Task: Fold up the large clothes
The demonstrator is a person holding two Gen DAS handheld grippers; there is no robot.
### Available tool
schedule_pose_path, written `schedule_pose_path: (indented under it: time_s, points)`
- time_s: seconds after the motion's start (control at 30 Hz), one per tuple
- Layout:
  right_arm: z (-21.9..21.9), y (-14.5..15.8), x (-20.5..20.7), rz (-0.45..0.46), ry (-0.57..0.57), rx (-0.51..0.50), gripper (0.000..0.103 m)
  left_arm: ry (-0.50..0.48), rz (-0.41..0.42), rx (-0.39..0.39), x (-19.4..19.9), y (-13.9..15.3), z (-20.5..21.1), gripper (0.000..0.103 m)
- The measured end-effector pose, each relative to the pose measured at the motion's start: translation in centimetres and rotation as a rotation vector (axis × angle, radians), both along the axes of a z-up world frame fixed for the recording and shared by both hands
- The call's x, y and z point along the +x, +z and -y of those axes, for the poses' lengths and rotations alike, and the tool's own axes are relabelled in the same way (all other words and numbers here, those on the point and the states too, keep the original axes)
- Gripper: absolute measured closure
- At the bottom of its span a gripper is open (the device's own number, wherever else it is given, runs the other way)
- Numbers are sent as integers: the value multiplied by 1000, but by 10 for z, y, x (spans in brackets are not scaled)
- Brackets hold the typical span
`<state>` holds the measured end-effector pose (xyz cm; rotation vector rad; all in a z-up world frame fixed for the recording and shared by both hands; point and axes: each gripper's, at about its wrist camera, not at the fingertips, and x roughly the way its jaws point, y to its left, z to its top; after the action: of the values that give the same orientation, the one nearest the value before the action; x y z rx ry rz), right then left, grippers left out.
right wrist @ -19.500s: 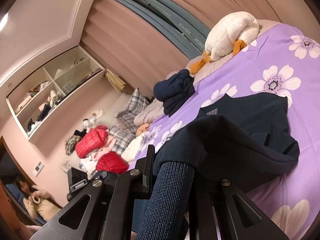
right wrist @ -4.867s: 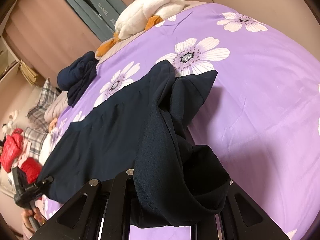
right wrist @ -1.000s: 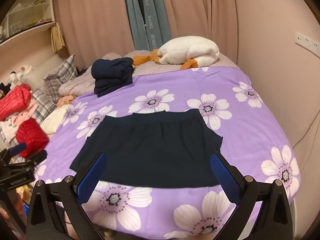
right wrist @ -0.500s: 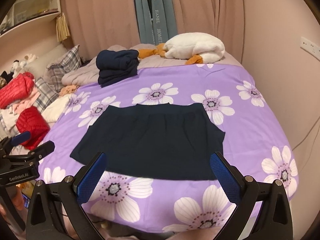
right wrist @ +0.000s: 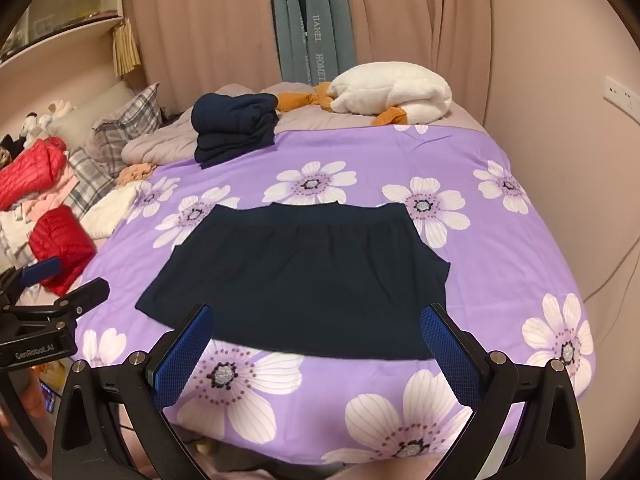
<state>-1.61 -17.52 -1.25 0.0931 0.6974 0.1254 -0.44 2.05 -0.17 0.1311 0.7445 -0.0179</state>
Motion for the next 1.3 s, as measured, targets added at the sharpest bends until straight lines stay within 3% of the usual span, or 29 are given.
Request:
schedule_pose_path:
  time_s: [1.3]
  points:
    - [5, 0, 1, -2, -3, 5, 1, -16, -7, 2, 4, -4, 3, 0]
